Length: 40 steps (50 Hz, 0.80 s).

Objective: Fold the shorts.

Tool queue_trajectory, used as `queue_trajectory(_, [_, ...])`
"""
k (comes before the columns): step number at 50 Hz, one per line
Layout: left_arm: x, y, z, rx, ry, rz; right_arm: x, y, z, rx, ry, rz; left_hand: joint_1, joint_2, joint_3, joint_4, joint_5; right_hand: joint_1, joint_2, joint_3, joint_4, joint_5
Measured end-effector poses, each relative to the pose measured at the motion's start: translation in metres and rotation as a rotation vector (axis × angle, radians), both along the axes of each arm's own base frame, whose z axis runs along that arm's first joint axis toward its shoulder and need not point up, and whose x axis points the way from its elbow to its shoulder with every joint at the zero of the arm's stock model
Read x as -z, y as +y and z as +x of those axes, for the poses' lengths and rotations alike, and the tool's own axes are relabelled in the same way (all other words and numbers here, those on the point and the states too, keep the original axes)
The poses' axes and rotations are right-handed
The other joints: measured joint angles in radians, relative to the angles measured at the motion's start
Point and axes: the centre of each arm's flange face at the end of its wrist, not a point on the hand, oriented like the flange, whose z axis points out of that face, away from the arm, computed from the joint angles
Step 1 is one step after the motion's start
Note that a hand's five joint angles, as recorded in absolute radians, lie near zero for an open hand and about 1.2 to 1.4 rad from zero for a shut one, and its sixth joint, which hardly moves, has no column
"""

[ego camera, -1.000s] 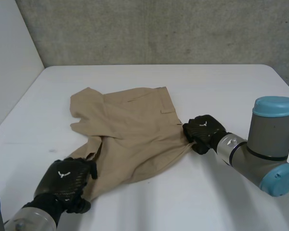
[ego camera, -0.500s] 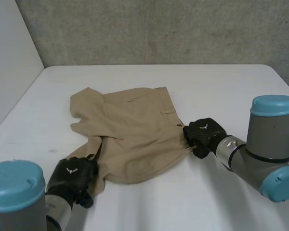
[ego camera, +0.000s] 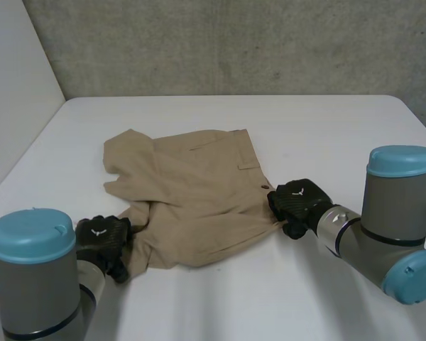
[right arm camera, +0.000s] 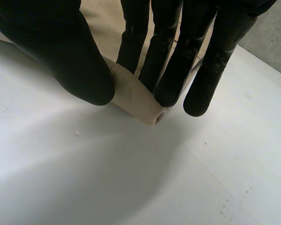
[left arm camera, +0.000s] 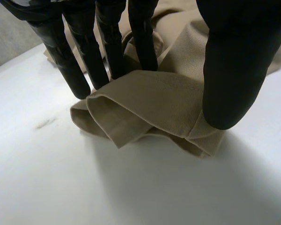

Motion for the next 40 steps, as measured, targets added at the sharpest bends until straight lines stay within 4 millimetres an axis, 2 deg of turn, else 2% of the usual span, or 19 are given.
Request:
queue_trajectory(3, [0.003, 0.000, 0.000, 0.000, -0.004, 0.008, 0.001, 0.000, 0.000, -0.001, 0.003, 0.000, 0.026, 0.026, 0.022, 0.025, 0.028, 0.000, 0.000, 0.000, 0.000, 0.000])
queue_trajectory(4, [0.004, 0.000, 0.000, 0.000, -0.006, 0.011, 0.001, 0.000, 0.000, -0.002, 0.004, 0.000, 0.119, 0.114, 0.100, 0.113, 0.116, 0.000, 0.000, 0.000, 0.000, 0.000])
queue_trajectory(6, [0.005, 0.000, 0.000, 0.000, -0.007, 0.013, 0.002, 0.000, 0.000, -0.002, 0.005, 0.000, 0.159, 0.161, 0.152, 0.164, 0.161, 0.000, 0.000, 0.000, 0.000, 0.000])
queue_trajectory(7, [0.006, -0.001, 0.000, 0.000, -0.006, 0.012, 0.002, 0.000, 0.000, -0.002, 0.005, 0.000, 0.228, 0.235, 0.216, 0.228, 0.223, 0.000, 0.000, 0.000, 0.000, 0.000])
queue_trajectory(8, [0.006, -0.001, -0.001, 0.000, -0.004, 0.009, 0.002, 0.000, 0.001, -0.002, 0.006, 0.000, 0.429, 0.402, 0.406, 0.422, 0.412, 0.000, 0.000, 0.000, 0.000, 0.000])
queue_trajectory(11, [0.003, -0.003, -0.002, 0.002, 0.004, -0.010, 0.000, -0.001, 0.001, 0.000, 0.007, -0.005, 0.429, 0.402, 0.406, 0.422, 0.412, 0.000, 0.000, 0.000, 0.000, 0.000])
queue_trajectory(12, [0.002, -0.003, -0.002, 0.003, 0.005, -0.014, 0.000, -0.001, 0.001, 0.000, 0.007, -0.006, 0.587, 0.633, 0.625, 0.649, 0.605, 0.000, 0.000, 0.000, 0.000, 0.000])
queue_trajectory(15, [-0.006, -0.004, -0.003, 0.008, 0.014, -0.043, -0.004, -0.002, 0.000, 0.000, 0.014, -0.016, 0.587, 0.654, 0.644, 0.663, 0.605, 0.000, 0.000, 0.000, 0.000, 0.000])
queue_trajectory(16, [-0.019, -0.003, -0.003, 0.017, 0.024, -0.081, -0.010, -0.001, -0.001, -0.004, 0.029, -0.032, 0.587, 0.657, 0.646, 0.663, 0.605, 0.000, 0.000, 0.000, 0.000, 0.000])
queue_trajectory(19, [-0.039, -0.002, -0.003, 0.030, 0.039, -0.133, -0.021, 0.000, -0.003, -0.009, 0.054, -0.057, 0.587, 0.658, 0.646, 0.663, 0.605, 0.000, 0.000, 0.000, 0.000, 0.000])
queue_trajectory(20, [-0.054, 0.000, -0.003, 0.040, 0.052, -0.169, -0.029, 0.002, -0.006, -0.014, 0.075, -0.075, 0.587, 0.659, 0.646, 0.663, 0.605, 0.000, 0.000, 0.000, 0.000, 0.000])
queue_trajectory(24, [-0.094, 0.009, -0.002, 0.082, 0.089, -0.238, -0.056, 0.009, -0.012, -0.031, 0.128, -0.123, 0.587, 0.659, 0.646, 0.667, 0.605, 0.000, 0.000, 0.000, 0.000, 0.000])
queue_trajectory(28, [-0.119, 0.021, -0.001, 0.140, 0.107, -0.235, -0.082, 0.017, -0.019, -0.039, 0.165, -0.158, 0.587, 0.660, 0.648, 0.667, 0.605, 0.000, 0.000, 0.000, 0.000, 0.000])
queue_trajectory(32, [-0.129, 0.036, 0.001, 0.203, 0.106, -0.166, -0.116, 0.029, -0.034, -0.028, 0.213, -0.184, 0.587, 0.661, 0.649, 0.667, 0.605, 0.000, 0.000, 0.000, 0.000, 0.000])
queue_trajectory(34, [-0.129, 0.040, 0.002, 0.218, 0.101, -0.133, -0.127, 0.035, -0.041, -0.023, 0.229, -0.186, 0.587, 0.661, 0.649, 0.667, 0.605, 0.000, 0.000, 0.000, 0.000, 0.000])
queue_trajectory(37, [-0.125, 0.042, 0.006, 0.218, 0.091, -0.084, -0.137, 0.045, -0.048, -0.021, 0.246, -0.180, 0.587, 0.662, 0.649, 0.667, 0.605, 0.000, 0.000, 0.000, 0.000, 0.000])
queue_trajectory(40, [-0.119, 0.037, 0.009, 0.198, 0.083, -0.055, -0.139, 0.052, -0.052, -0.019, 0.245, -0.168, 0.587, 0.663, 0.649, 0.667, 0.605, 0.000, 0.000, 0.000, 0.000, 0.000])
